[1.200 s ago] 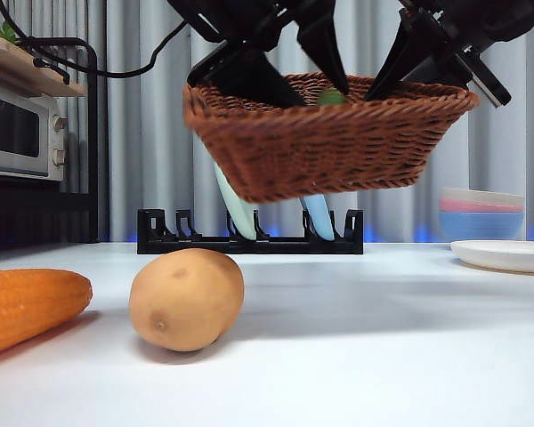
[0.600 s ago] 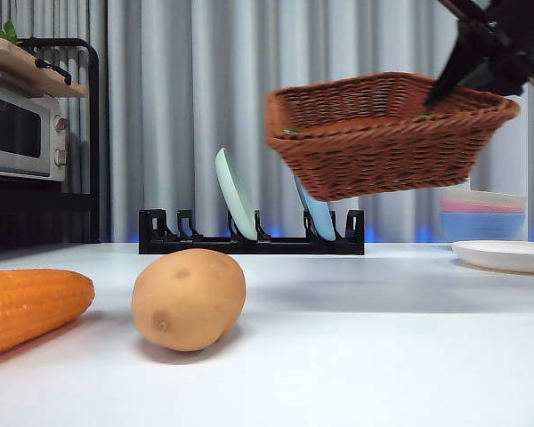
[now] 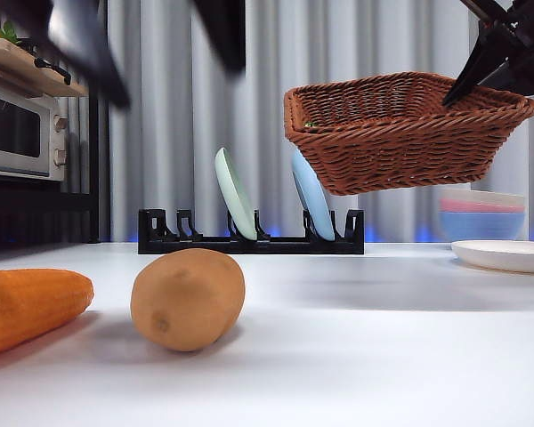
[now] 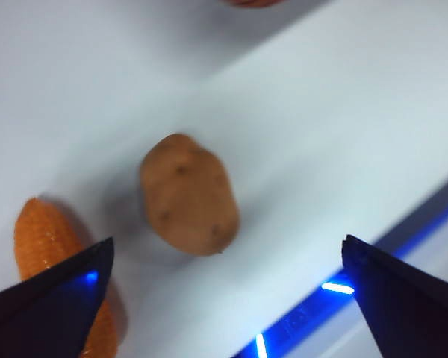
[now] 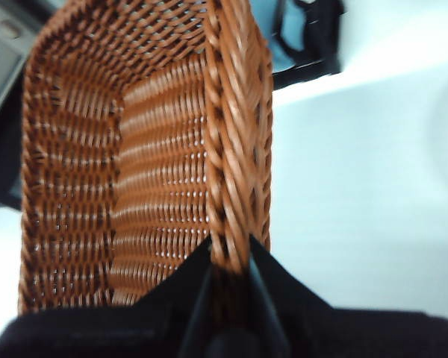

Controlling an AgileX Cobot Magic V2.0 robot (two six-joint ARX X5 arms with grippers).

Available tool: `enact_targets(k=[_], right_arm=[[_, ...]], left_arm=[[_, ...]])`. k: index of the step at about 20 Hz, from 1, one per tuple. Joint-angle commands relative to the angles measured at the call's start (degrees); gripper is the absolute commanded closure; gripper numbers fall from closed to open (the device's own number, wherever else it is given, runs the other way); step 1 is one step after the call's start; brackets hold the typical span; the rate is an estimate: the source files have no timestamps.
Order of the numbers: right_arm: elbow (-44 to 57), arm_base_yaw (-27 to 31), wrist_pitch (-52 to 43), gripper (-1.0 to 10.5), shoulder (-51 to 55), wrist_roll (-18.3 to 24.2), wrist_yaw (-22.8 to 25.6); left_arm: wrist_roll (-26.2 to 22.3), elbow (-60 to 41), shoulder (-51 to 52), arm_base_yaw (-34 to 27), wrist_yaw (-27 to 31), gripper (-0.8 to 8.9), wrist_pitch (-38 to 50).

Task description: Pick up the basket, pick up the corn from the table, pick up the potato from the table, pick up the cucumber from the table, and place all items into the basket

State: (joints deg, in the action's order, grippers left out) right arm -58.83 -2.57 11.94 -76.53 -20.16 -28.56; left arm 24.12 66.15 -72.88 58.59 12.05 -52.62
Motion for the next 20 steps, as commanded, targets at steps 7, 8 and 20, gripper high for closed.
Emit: enact_targets(k=[7,8,20], right_arm=[[-0.6,0.0,-1.1,9.6,0.0,-0.8,-1.5],[-0.6,0.0,-1.1,9.6,0.0,-0.8,-1.5],[-0.6,0.0,-1.0,9.6,0.0,-0.8,-1.5]], left_arm=[[0.7,-4.4,-13.2,-8.4,-6.3,1.9,12.9],[0.6,-4.4,-15.2,-9.0,-7.6,1.9,13.0],[-8.2,-4.4,-21.3,-9.5,-7.3,8.21,15.1]])
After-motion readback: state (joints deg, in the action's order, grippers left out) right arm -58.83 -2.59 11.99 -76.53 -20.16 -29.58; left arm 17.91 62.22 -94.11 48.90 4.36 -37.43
